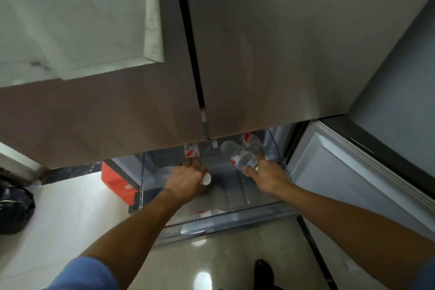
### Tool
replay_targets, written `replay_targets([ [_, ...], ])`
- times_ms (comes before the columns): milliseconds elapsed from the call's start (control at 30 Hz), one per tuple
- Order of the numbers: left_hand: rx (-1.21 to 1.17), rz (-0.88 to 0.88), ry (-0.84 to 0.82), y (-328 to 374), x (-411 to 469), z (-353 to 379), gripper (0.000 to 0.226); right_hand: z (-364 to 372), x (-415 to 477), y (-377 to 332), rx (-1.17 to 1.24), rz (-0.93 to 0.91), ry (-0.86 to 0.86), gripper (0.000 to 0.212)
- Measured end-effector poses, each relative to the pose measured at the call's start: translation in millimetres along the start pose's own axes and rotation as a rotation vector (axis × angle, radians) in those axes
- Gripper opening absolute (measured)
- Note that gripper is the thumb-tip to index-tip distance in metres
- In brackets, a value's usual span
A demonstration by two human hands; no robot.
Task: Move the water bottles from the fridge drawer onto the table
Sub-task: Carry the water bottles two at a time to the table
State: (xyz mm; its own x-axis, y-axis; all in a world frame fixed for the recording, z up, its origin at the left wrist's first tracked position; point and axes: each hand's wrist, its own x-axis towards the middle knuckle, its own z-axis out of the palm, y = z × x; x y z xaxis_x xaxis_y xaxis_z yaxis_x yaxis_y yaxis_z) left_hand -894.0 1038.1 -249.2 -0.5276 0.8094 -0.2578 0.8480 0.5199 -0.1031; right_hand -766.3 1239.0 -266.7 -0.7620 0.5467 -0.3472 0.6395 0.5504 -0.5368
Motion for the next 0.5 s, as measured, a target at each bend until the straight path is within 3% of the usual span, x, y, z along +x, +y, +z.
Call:
replay_targets([
  [133,-0.018,0.007,0.120,-21.1,-34.3,-15.2,0.049,-4.2,-20.4,-14.5,-0.077,-0.029,0.131,0.049],
  [333,-0.163,-0.166,0.340,-51.3,-62.8,-29.7,0.039,-31.9,-45.1,-39.5,-0.105,-0.061,0.276,0.036],
  [500,-0.173,-0.181,0.557,-52.0,-87.3,-55.1,0.053,-50.0,-80.8,-61.3,-0.233,-0.190,0.401,0.032],
])
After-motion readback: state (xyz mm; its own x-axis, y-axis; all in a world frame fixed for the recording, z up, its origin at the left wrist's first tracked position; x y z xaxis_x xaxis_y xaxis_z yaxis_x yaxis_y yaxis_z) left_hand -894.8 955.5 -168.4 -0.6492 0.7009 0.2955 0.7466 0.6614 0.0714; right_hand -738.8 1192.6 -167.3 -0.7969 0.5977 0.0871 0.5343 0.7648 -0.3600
